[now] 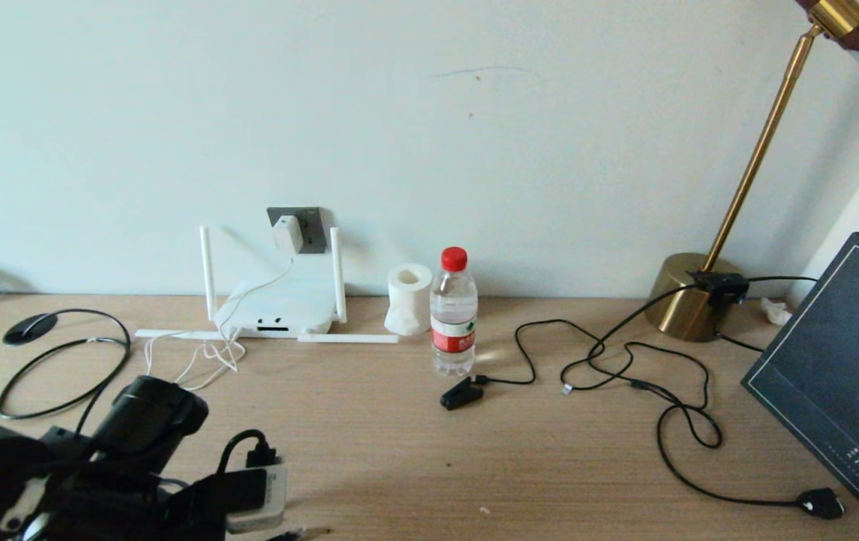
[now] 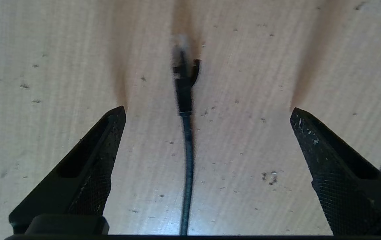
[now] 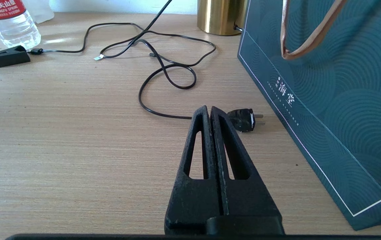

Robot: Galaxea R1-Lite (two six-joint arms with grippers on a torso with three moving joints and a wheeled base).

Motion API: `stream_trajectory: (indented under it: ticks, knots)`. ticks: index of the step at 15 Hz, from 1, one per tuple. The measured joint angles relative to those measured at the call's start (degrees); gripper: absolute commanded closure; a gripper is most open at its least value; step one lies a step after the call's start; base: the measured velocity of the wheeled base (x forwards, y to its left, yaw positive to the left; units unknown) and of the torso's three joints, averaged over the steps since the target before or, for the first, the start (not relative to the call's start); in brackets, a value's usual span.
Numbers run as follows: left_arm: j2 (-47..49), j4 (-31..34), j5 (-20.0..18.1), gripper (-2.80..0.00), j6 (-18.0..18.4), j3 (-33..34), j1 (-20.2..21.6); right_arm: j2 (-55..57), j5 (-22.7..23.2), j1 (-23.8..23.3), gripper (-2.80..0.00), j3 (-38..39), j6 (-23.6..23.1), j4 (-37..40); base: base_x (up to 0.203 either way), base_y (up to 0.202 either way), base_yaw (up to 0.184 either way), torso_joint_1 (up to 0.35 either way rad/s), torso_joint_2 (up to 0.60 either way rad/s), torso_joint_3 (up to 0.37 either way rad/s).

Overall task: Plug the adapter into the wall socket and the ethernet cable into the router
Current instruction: Pick up cable

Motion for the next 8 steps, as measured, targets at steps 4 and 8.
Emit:
stream_trajectory:
  ticks: [4,8]
  knots:
    - [0.35,-1.09,0.11,-2.8,0.0,0.41,0.02,0.0,-0.02,0.0,0.0,0.0,-0.02,0.0,0.0,0.0,0.0,0.0,0.0,0.0]
    - [0.44,-1.23,1.3,0.0,-1.57,0.65,0.05,0.0,-0.02,0.0,0.0,0.0,-0.03,0.0,0.0,0.0,0.0,0.0,0.0,0.0]
